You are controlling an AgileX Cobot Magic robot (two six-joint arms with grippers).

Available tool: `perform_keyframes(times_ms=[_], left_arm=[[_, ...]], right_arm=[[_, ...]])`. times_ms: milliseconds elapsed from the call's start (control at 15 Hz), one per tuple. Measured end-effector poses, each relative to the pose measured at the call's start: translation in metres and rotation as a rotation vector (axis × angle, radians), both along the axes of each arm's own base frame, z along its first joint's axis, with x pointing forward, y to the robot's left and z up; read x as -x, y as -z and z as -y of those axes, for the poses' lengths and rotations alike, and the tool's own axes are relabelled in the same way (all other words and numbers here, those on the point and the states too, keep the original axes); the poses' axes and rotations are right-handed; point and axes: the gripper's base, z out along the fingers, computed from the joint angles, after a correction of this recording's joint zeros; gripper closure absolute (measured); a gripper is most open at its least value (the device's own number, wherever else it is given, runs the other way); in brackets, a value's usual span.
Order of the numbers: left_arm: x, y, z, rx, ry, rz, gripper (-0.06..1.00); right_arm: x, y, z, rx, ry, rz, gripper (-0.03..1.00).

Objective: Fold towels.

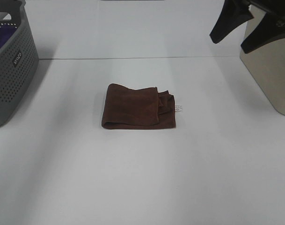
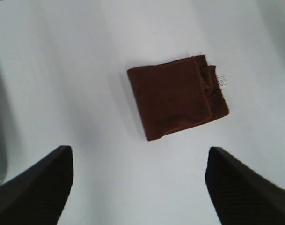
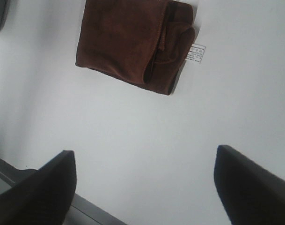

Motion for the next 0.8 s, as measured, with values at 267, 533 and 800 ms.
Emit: perform_keyframes(times_ms=[267,533,800], left_arm=[[0.074,0.005,-0.026,-0.073,-0.072,-0.044,0.2],[0.164,0.033,-0.048,-0.075,-0.096,-0.088,0.2],[0.262,0.064,-0.073,-0.023,-0.114,0.083,0.2]], right_arm=[[0.065,-0.019,0.008,0.02,0.008,0.04,0.2],[0.142,-0.003,0.019,0.064,0.014,0.039,0.2],[0.23,0.039,0.04,0.178,0.125,0.162,0.2]])
